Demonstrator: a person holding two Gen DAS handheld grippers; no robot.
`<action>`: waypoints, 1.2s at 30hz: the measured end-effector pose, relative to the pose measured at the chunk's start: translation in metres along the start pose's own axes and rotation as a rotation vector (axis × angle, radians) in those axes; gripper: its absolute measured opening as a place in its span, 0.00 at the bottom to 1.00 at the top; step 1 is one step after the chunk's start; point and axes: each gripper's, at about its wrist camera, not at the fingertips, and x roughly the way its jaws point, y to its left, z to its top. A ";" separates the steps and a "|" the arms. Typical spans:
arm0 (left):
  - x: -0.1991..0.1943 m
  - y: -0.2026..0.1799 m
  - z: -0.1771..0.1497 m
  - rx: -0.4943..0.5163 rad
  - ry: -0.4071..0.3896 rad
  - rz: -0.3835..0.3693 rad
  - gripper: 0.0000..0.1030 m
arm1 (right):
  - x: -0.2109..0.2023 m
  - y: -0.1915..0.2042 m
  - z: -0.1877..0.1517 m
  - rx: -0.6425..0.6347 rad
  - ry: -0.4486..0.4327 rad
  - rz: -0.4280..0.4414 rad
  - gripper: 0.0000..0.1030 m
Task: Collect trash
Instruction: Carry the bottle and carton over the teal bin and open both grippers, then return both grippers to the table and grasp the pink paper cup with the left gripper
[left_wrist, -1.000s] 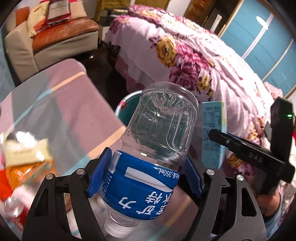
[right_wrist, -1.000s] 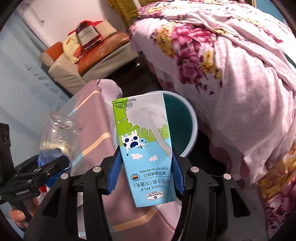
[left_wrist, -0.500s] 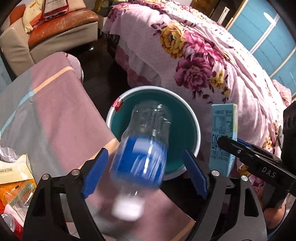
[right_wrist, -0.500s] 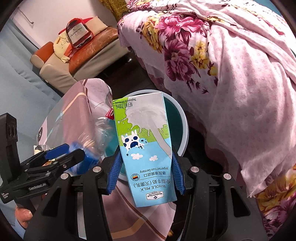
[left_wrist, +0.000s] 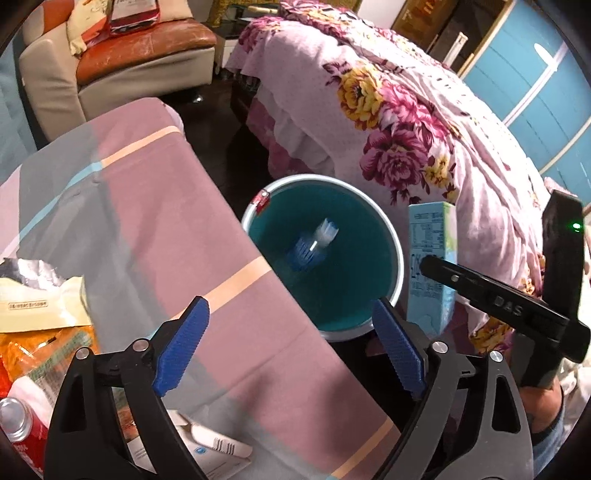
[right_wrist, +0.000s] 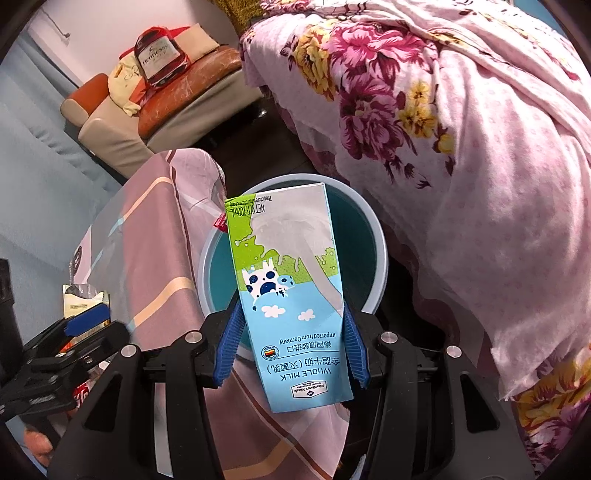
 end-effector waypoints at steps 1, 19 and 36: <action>-0.003 0.002 -0.001 -0.004 -0.004 -0.002 0.88 | 0.004 0.002 0.002 -0.003 0.005 -0.003 0.46; -0.019 0.029 -0.016 -0.055 -0.015 -0.038 0.89 | 0.011 0.030 -0.001 -0.034 0.045 -0.034 0.69; -0.098 0.061 -0.072 -0.076 -0.103 -0.025 0.91 | -0.039 0.087 -0.058 -0.109 0.065 -0.043 0.76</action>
